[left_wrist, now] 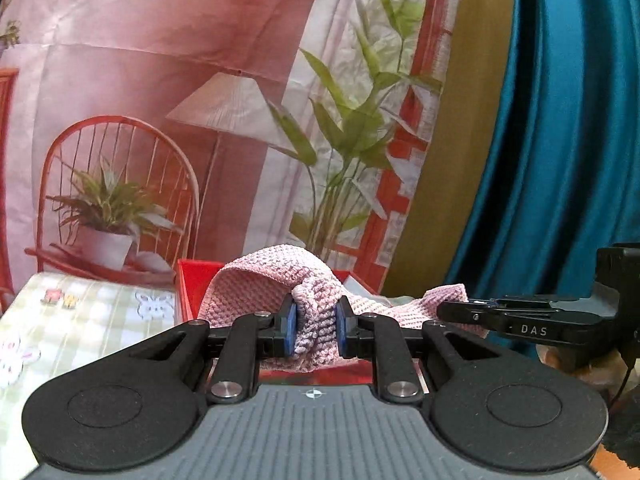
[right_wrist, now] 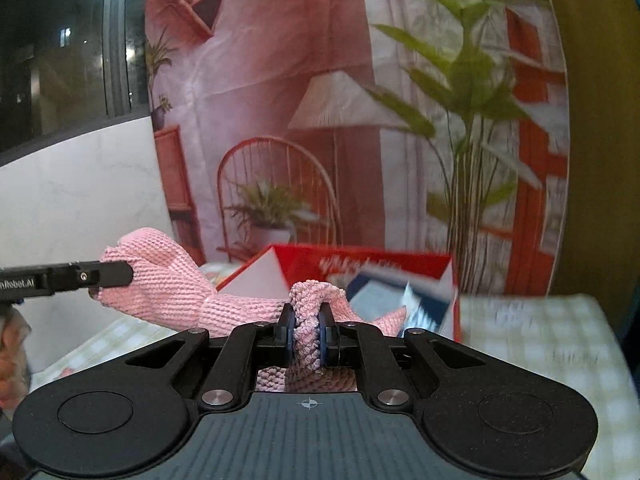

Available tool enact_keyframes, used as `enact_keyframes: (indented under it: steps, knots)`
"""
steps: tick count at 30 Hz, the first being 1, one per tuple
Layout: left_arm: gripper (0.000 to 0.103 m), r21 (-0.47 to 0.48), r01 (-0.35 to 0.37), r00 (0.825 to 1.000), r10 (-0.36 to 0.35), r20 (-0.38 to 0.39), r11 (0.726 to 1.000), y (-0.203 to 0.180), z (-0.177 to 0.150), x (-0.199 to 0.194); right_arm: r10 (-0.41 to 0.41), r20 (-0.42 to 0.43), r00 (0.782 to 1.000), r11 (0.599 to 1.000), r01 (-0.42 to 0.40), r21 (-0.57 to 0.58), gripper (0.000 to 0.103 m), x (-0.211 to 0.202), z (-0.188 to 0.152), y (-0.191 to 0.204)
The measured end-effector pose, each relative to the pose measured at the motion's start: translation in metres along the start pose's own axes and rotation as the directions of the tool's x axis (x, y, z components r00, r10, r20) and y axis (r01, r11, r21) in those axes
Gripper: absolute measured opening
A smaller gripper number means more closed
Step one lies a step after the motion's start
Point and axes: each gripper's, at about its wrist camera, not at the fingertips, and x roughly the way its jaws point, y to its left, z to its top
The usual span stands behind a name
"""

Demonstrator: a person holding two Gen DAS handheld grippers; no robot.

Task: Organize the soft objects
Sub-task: 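Lower the pink towel into the red box and open both grippers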

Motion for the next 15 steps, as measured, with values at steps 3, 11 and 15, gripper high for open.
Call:
enact_keyframes:
  steps: [3, 11, 15]
  knots:
    - [0.020, -0.003, -0.007, 0.999, 0.007, -0.031, 1.000, 0.005, 0.016, 0.029, -0.028, 0.018, 0.999, 0.999, 0.028, -0.018, 0.010, 0.021, 0.011, -0.010]
    - [0.021, -0.037, -0.031, 0.975, 0.022, -0.223, 0.999, 0.019, 0.025, 0.100, -0.081, -0.024, 0.996, 0.997, 0.081, 0.016, 0.010, 0.082, 0.012, -0.037]
    - [0.021, -0.010, -0.046, 0.954, 0.041, -0.297, 0.999, 0.024, 0.012, 0.117, -0.080, -0.099, 0.992, 0.996, 0.084, 0.040, 0.010, 0.107, -0.007, -0.042]
